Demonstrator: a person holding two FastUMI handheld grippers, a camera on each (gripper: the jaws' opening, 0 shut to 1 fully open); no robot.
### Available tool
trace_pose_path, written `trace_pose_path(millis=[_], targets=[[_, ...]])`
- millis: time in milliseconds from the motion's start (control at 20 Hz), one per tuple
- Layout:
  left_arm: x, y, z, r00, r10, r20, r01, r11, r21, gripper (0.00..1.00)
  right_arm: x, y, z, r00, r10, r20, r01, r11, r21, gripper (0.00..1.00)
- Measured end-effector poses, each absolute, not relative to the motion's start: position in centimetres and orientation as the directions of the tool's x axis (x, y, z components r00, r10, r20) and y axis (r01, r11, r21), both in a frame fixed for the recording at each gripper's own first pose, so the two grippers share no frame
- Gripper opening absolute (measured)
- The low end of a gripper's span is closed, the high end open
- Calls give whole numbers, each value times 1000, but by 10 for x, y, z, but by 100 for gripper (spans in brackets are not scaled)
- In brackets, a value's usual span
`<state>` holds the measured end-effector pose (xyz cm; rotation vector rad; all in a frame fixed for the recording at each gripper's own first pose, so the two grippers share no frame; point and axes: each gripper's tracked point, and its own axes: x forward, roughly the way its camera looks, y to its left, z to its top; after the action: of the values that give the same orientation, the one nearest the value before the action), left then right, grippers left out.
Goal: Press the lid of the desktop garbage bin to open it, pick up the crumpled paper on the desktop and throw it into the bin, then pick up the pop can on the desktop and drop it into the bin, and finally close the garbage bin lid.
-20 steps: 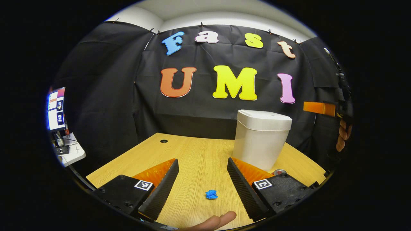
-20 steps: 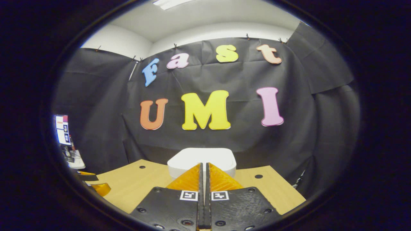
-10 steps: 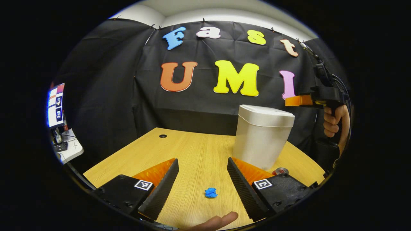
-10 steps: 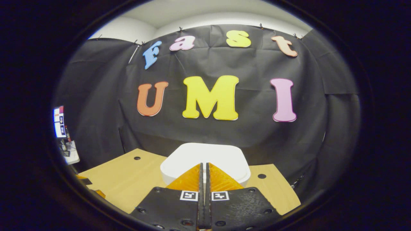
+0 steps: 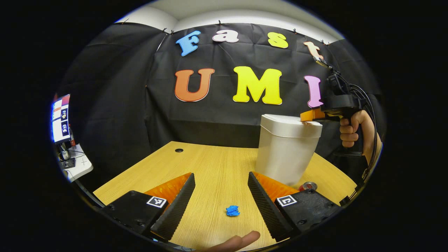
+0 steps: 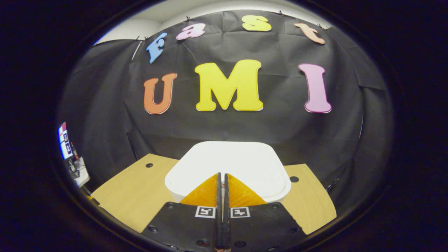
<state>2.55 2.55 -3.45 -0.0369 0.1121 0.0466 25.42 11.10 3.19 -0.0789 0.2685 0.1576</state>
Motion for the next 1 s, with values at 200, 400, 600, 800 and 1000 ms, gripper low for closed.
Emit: trace_pose_path(millis=[200, 400, 600, 800, 1000], targets=[[26, 26, -37, 992, 43, -122, -48, 998, -36, 98, 248, 111, 47, 967, 139, -213, -160, 984, -83, 2], [28, 18, -38, 992, 13, -125, -19, 999, -46, 98, 233, 107, 62, 984, 131, -122, -144, 985, -96, 7], [30, 14, -42, 990, 0, -140, -8, 999, -52, 98, 198, 112, 57, 986, 144, -80, -153, 980, -129, 42], [31, 11, -39, 990, -8, -138, -1, 998, -66, 98, 163, 107, 51, 992, 122, -26, -125, 979, -158, 98], [33, 7, -40, 991, -16, -136, 8, 998, -60, 98, 131, 103, 33, 992, 123, -32, -127, 984, -127, 95]])
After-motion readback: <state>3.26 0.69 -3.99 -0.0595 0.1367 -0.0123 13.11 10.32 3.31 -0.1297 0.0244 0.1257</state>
